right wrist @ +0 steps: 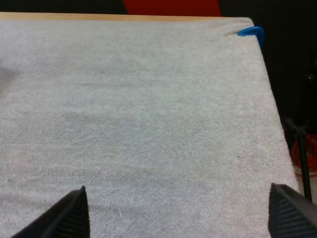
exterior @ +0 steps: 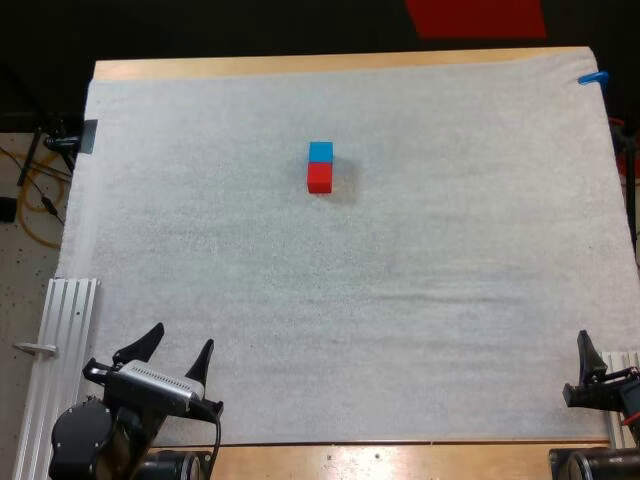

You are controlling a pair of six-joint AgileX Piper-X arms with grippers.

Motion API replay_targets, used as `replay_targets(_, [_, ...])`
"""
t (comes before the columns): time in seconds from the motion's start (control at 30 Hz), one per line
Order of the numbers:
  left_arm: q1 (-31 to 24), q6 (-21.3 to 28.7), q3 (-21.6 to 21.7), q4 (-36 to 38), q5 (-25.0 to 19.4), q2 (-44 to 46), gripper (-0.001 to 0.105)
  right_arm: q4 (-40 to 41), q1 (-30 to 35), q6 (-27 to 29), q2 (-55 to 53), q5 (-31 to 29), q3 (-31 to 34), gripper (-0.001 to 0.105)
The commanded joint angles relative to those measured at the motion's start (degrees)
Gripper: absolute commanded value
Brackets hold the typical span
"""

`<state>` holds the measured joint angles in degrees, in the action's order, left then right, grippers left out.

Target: Stack red cube on blue cube

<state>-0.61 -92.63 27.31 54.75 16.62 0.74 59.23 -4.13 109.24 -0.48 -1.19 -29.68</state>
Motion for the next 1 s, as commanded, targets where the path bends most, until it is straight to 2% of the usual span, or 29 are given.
replay_targets(0.0, [0.3,-0.5,0.01,-0.75,-0.61,7.8,0.063,-0.74,-0.15,0.3,0.0,0.64,-0.17,0.071])
replay_targets(0.4, [0.3,-0.5,0.58,-0.75,-0.61,7.8,0.063,-1.84,-0.15,0.29,0.18,2.12,-0.17,0.071])
replay_targets(0.6, [0.3,-0.5,6.5,-0.63,-0.61,4.43,0.063,-3.77,-0.15,0.78,0.78,2.78,-2.5,0.071])
replay_targets(0.73, [0.41,-0.5,12.37,-0.2,-0.61,-0.48,0.063,-3.77,-0.15,1.64,4.18,3.71,-5.67,0.071])
replay_targets(0.9, [4.05,-0.08,17.42,0.15,-0.49,-5.94,0.063,-3.77,-0.15,1.81,11.1,8.26,-10.14,0.071])
replay_targets(0.97, [7.0,1.75,19.37,1.21,-0.46,-8.84,0.063,-3.77,-0.15,3.01,15.29,11.99,-11.83,0.071])
